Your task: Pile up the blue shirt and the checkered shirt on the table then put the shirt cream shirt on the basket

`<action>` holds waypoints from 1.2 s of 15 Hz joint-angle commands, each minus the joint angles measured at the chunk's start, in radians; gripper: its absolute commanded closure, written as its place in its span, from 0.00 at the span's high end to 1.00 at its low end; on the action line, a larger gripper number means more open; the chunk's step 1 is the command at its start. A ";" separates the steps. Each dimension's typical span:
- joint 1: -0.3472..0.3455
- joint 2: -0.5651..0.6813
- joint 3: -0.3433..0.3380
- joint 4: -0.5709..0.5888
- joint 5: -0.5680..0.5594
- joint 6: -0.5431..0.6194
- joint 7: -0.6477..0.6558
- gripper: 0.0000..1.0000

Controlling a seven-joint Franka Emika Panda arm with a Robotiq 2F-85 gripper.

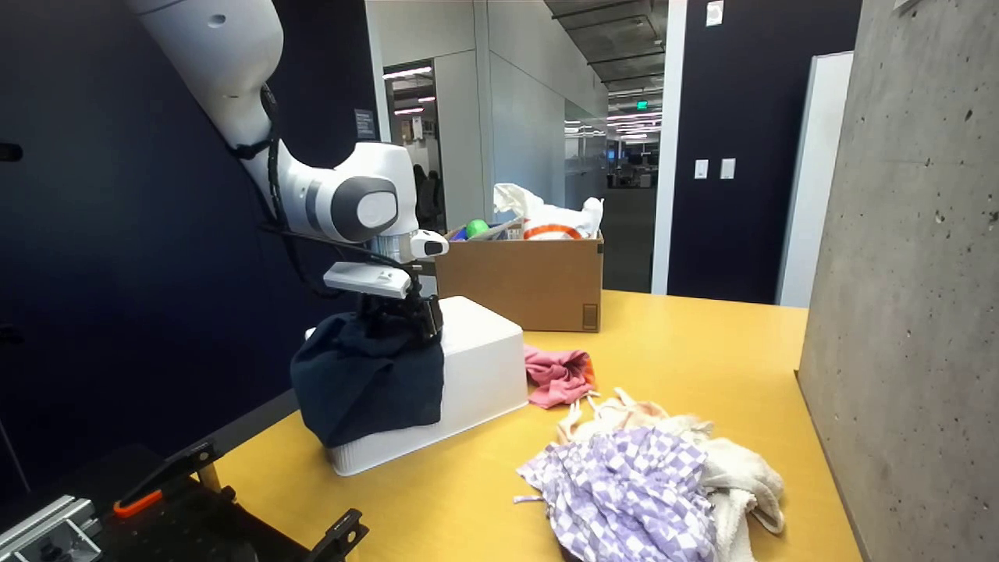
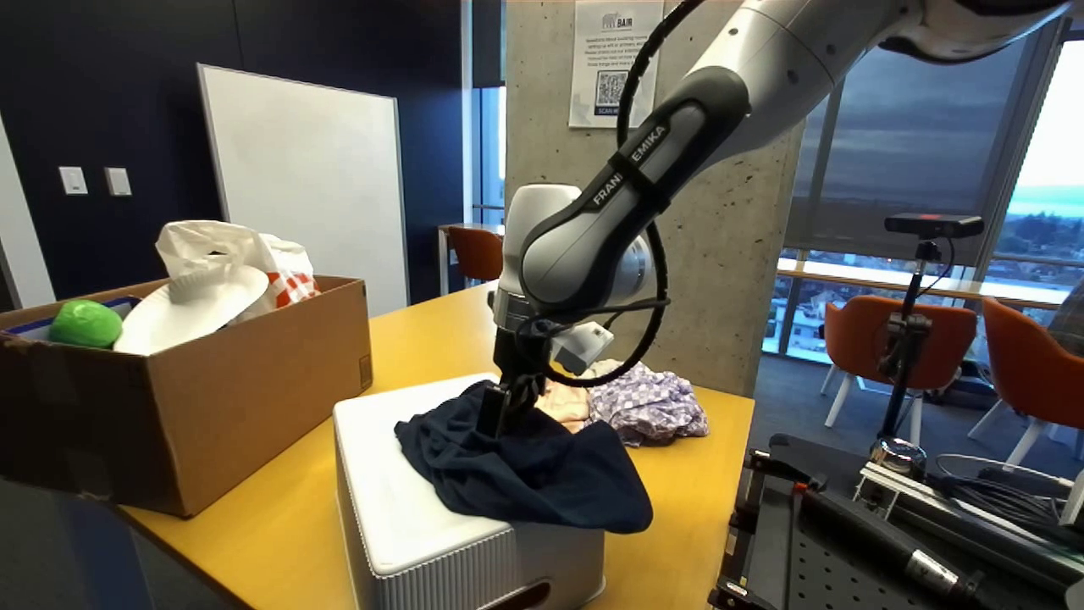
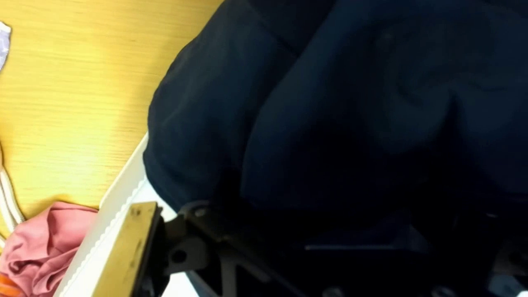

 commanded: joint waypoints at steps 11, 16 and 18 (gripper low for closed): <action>0.004 -0.097 -0.046 0.024 -0.048 -0.033 0.068 0.01; -0.040 -0.200 -0.079 0.066 -0.037 -0.054 0.073 0.04; -0.058 -0.240 -0.097 0.071 -0.040 -0.063 0.077 0.04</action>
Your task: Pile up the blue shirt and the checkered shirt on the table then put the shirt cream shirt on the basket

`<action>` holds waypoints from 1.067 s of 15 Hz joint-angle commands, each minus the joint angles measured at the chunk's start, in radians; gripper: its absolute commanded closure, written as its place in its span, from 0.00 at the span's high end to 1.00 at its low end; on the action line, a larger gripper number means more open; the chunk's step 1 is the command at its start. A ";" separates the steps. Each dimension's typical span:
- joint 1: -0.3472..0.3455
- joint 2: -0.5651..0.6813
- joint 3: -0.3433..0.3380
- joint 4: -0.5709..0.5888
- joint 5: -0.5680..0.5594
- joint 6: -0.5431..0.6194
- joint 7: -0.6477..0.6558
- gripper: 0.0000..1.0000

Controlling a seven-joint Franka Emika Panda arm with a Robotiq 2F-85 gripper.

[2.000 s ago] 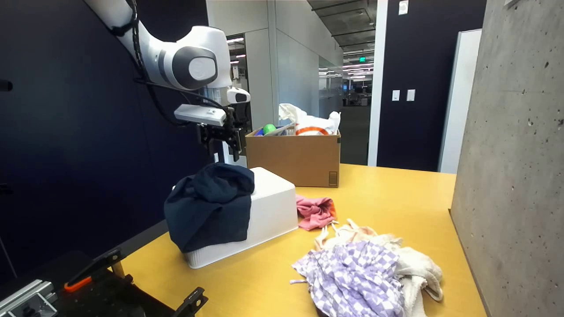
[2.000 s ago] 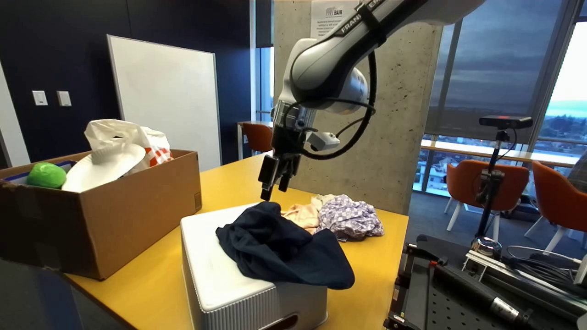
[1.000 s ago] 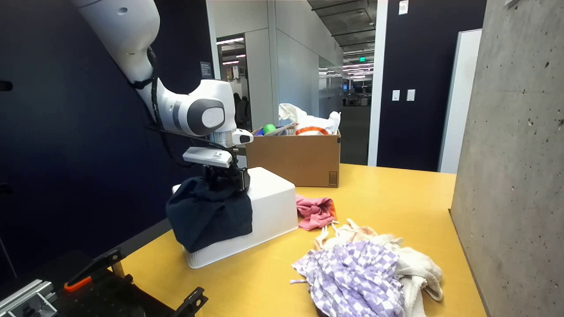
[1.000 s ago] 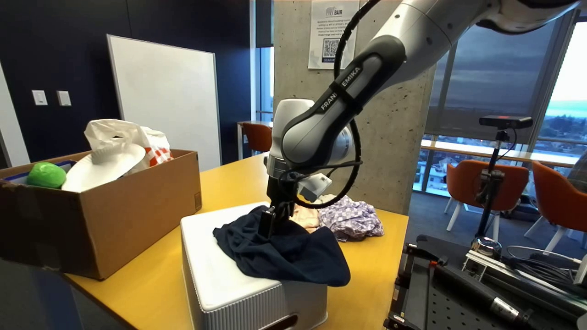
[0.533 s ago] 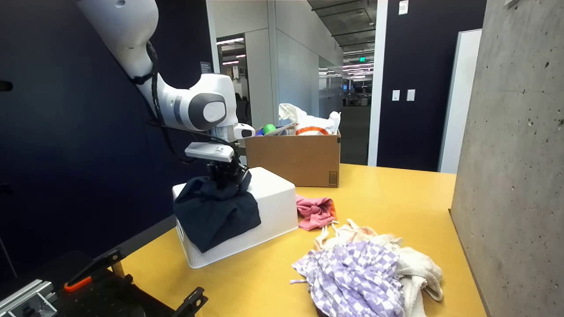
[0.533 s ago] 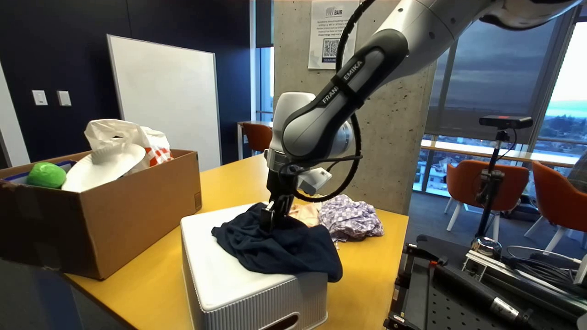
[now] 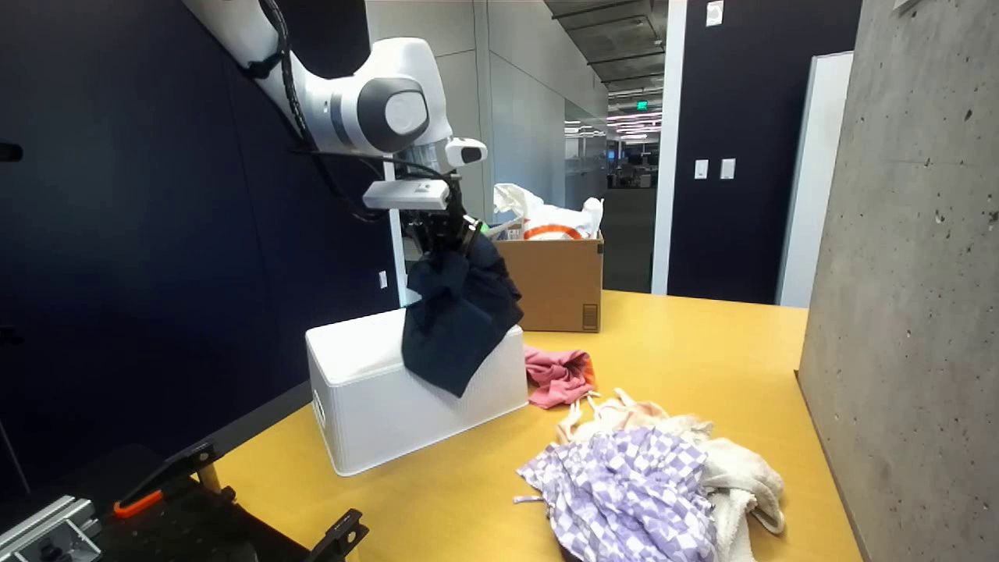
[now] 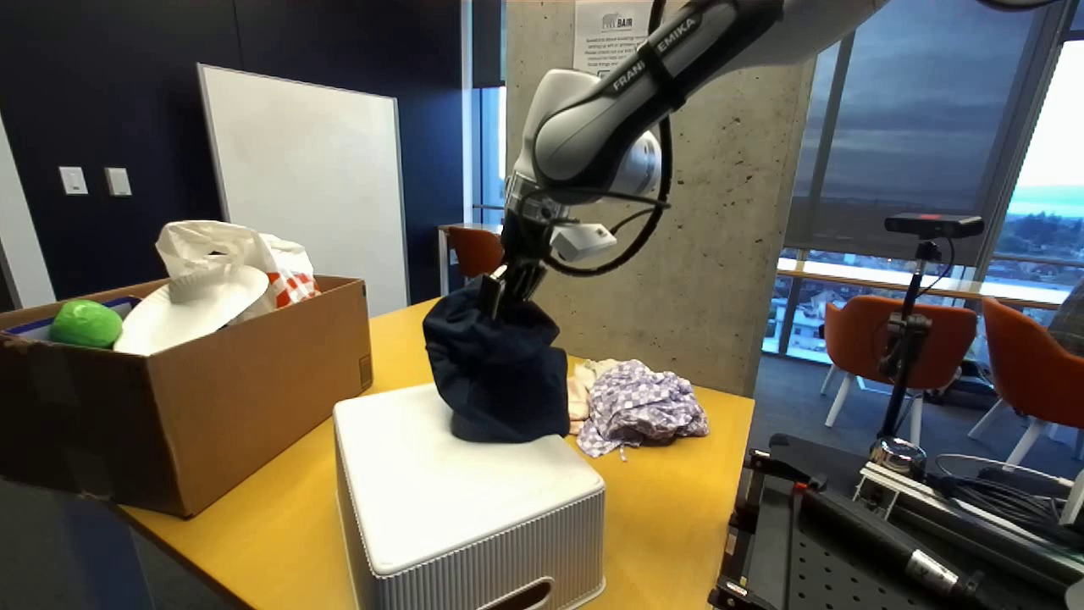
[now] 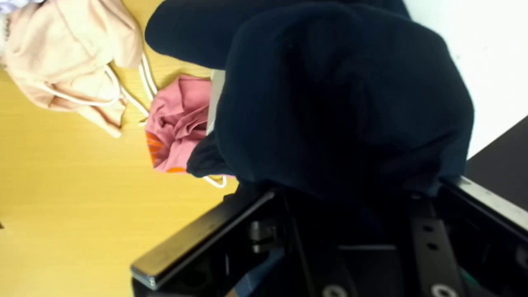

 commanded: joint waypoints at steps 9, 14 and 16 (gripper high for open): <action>-0.081 -0.243 -0.161 -0.203 -0.142 -0.043 0.095 0.04; -0.133 -0.181 -0.093 -0.310 -0.025 -0.048 -0.026 0.04; -0.141 -0.128 -0.065 -0.329 0.020 -0.058 -0.063 0.04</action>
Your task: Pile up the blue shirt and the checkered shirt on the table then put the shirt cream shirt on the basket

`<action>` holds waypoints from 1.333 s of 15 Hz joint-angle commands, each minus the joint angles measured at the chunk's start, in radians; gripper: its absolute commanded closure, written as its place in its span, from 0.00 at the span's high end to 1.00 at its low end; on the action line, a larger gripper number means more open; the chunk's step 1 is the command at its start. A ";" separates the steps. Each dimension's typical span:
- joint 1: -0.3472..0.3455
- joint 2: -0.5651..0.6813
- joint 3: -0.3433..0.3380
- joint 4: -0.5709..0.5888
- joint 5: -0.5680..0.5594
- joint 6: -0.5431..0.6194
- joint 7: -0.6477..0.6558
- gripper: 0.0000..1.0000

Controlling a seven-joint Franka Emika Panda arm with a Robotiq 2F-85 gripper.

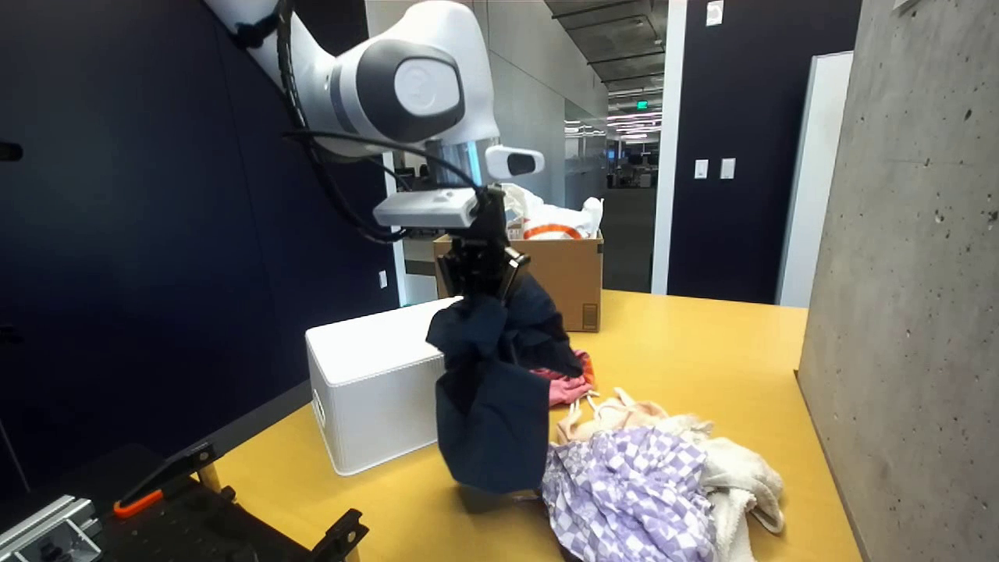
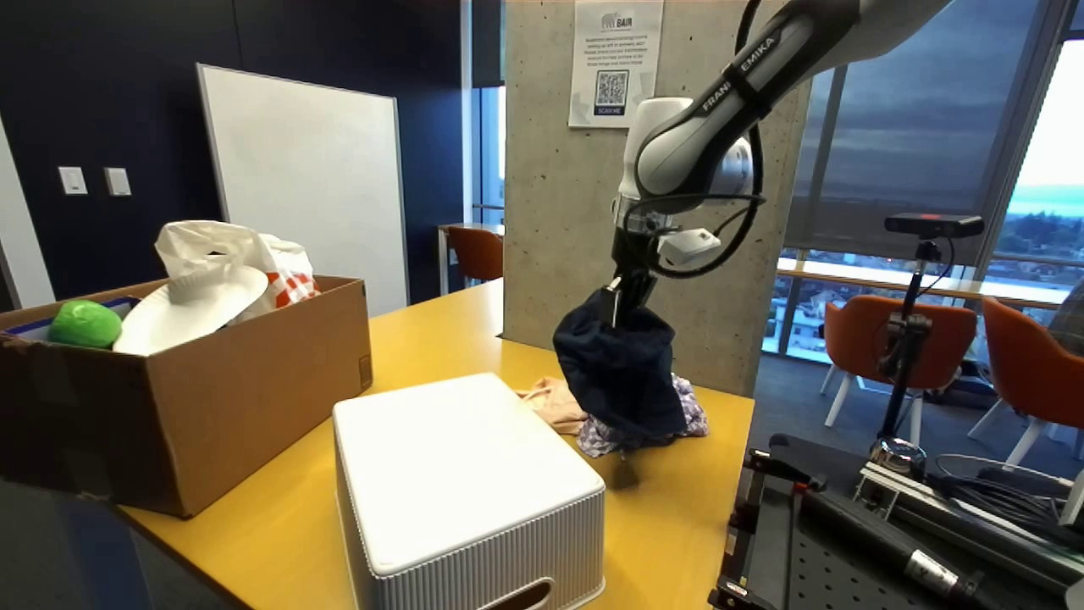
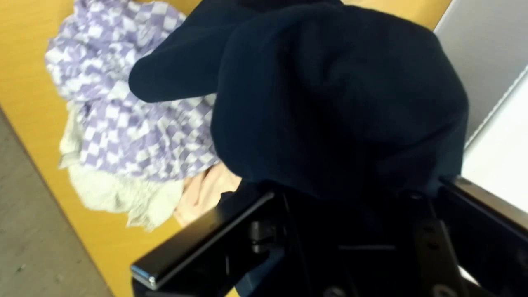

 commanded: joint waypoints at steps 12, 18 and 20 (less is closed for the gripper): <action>-0.076 0.434 0.064 0.225 0.051 -0.056 -0.071 0.44; -0.113 0.436 0.040 0.388 0.056 -0.132 -0.068 0.84; -0.145 0.452 0.032 0.471 0.066 -0.171 -0.072 0.98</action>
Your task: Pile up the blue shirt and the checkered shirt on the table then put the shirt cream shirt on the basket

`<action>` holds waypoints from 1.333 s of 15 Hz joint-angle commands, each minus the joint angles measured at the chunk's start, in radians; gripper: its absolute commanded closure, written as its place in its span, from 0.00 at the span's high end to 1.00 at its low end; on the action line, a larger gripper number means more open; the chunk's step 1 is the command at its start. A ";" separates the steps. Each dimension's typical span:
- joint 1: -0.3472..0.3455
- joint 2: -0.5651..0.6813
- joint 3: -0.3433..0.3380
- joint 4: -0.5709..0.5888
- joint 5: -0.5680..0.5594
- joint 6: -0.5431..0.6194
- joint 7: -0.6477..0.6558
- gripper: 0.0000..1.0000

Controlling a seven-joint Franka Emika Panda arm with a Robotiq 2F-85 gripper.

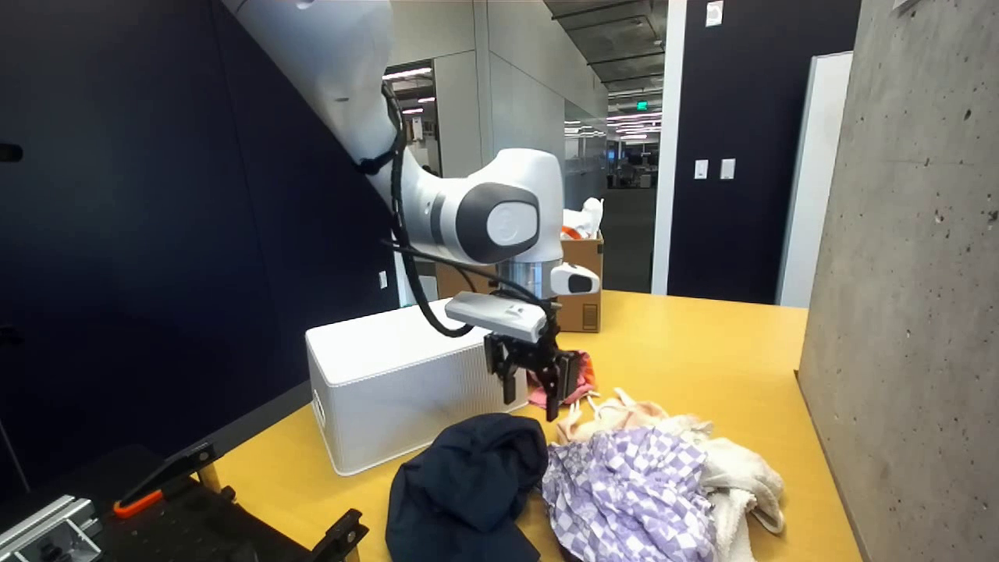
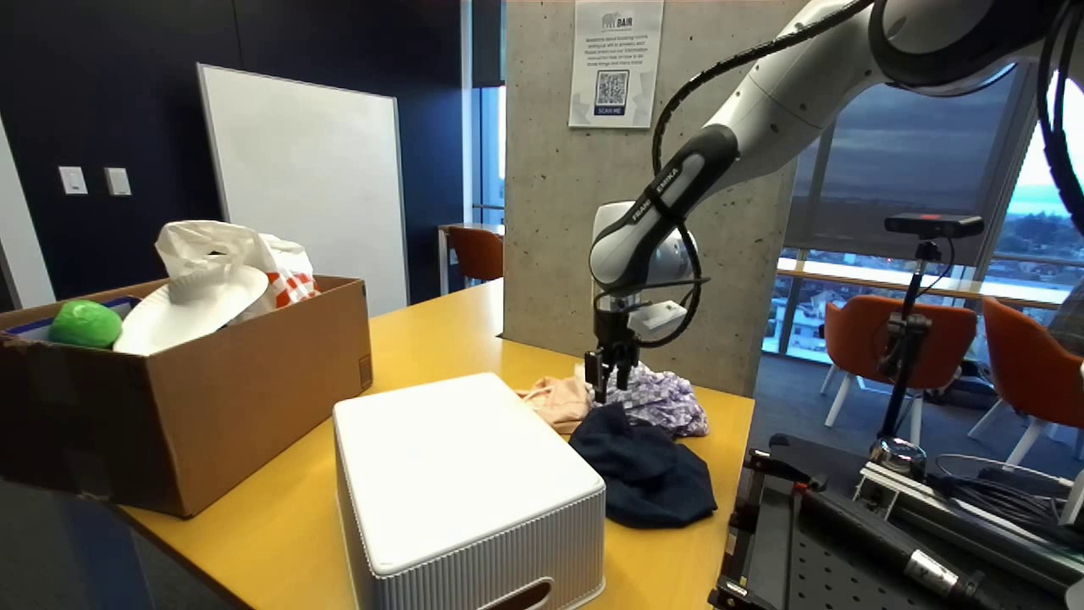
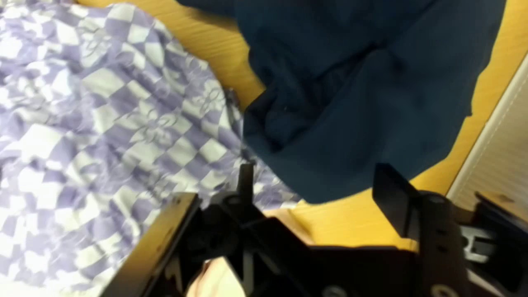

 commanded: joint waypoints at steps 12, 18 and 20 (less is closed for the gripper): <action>-0.167 0.193 -0.035 0.342 0.012 -0.189 0.010 1.00; -0.164 0.325 -0.042 0.426 0.005 -0.207 0.036 1.00; -0.167 0.357 -0.044 0.457 0.004 -0.224 0.043 1.00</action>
